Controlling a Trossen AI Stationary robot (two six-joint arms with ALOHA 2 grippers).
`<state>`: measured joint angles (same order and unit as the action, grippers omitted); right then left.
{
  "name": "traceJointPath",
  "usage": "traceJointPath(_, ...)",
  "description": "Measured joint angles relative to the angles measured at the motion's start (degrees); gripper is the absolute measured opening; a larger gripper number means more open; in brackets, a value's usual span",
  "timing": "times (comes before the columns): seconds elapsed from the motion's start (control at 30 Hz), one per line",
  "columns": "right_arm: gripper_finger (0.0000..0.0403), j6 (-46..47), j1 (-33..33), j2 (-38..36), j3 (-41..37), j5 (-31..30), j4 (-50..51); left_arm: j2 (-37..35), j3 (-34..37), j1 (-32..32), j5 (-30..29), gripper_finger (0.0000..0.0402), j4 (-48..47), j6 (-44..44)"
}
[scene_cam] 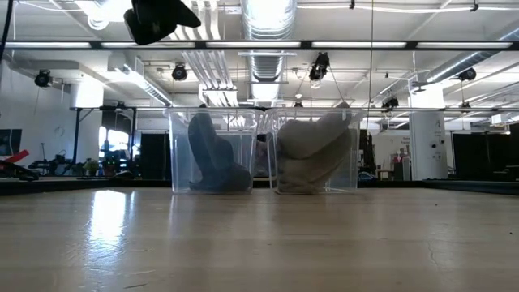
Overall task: Pick & Place hat
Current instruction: Put the dark gray cap into the left transparent bin
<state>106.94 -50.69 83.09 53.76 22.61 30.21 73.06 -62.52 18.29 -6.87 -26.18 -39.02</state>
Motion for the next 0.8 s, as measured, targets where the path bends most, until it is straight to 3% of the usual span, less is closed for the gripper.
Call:
traceJointPath(0.2,0.0187,-3.7,1.2,5.4,-7.8,-2.0,-11.2,0.2,0.0,1.4,0.4,0.0206,-0.7,-1.4)
traceJointPath(0.4,0.0187,-14.9,9.6,6.8,-9.0,-7.7,-14.3,0.4,1.9,2.9,0.4,0.0206,-3.3,-4.7)
traceJointPath(0.57,0.0187,-23.8,18.1,6.4,-9.0,-13.3,-16.1,1.1,7.6,3.2,0.0,0.0206,-1.2,-15.2)
traceJointPath(0.7,0.0187,-30.0,24.7,6.7,-9.0,-13.8,-18.5,1.2,15.0,2.8,-3.5,0.0206,7.6,-27.5)
traceJointPath(0.8,0.0187,-33.3,29.2,6.8,-9.0,-13.6,-20.2,1.2,22.3,2.4,-4.9,0.0206,21.8,-35.5)
